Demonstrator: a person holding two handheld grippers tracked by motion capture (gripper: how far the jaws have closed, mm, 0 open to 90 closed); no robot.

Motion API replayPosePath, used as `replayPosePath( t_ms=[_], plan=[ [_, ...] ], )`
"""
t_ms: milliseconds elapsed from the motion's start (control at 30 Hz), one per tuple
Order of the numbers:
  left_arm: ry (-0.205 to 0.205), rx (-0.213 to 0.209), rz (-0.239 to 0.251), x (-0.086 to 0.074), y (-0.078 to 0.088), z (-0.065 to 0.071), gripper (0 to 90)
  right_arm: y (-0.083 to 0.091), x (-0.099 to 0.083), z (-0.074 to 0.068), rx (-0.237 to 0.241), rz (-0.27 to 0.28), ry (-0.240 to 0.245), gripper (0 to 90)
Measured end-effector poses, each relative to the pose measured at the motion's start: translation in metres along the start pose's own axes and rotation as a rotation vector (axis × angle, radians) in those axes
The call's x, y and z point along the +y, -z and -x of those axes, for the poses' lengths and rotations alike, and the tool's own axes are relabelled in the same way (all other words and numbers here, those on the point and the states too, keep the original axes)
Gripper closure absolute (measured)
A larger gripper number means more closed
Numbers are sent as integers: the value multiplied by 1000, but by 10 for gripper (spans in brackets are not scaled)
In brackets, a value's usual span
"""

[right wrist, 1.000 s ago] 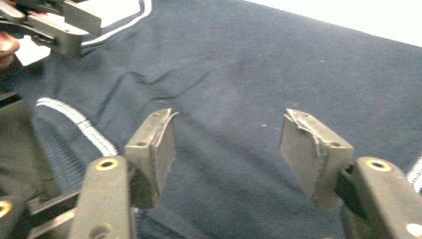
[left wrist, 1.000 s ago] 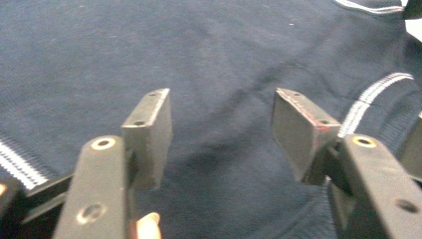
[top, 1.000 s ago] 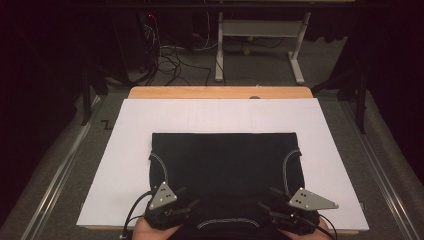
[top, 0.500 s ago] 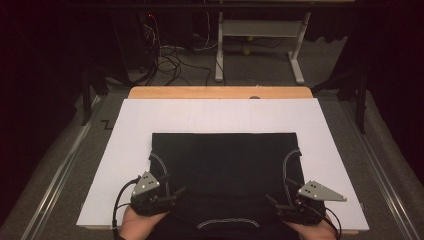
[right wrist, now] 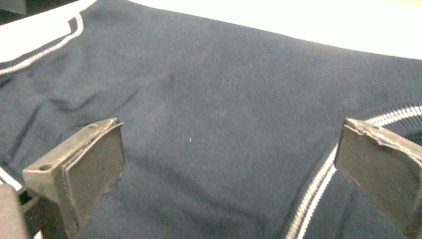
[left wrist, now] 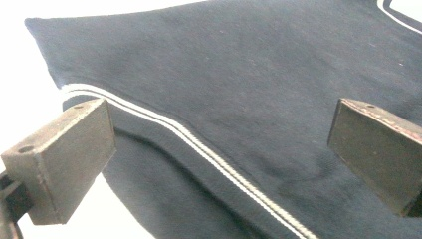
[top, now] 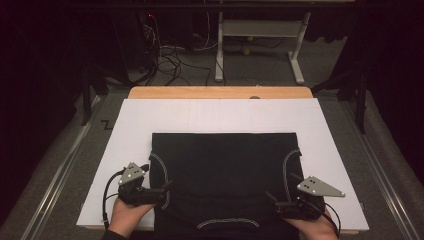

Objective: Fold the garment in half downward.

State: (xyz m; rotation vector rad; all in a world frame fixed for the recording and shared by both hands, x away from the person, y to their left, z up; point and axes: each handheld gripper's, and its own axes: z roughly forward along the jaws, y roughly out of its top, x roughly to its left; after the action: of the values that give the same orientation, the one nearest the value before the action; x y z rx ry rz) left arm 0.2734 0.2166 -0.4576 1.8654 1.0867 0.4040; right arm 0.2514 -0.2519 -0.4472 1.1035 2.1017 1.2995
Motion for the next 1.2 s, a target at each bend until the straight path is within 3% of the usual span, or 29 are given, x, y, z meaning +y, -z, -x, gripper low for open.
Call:
replayPosePath(
  t_ms=[167,400,467,567,667,733,867,1200],
  plan=[
    [49,-22,16,-1,4,-10,0,-7,11,-6,21,22,6,2],
    [35,-9,47,6,10,-18,0,-22,26,-28,84,45,38,2],
    [60,-21,64,7,12,-19,0,-29,29,-33,92,40,42,3],
    [55,-28,67,10,11,-16,0,-40,35,-39,102,36,46,3],
    [64,-51,63,15,8,-15,0,-49,41,-46,114,42,57,3],
    [98,-101,58,19,5,-16,0,-56,44,-51,128,44,66,3],
    [40,-87,55,32,0,-12,0,-68,49,-62,145,45,77,3],
    [37,-86,76,54,-11,-22,0,-81,57,-85,168,50,111,2]
  ],
)
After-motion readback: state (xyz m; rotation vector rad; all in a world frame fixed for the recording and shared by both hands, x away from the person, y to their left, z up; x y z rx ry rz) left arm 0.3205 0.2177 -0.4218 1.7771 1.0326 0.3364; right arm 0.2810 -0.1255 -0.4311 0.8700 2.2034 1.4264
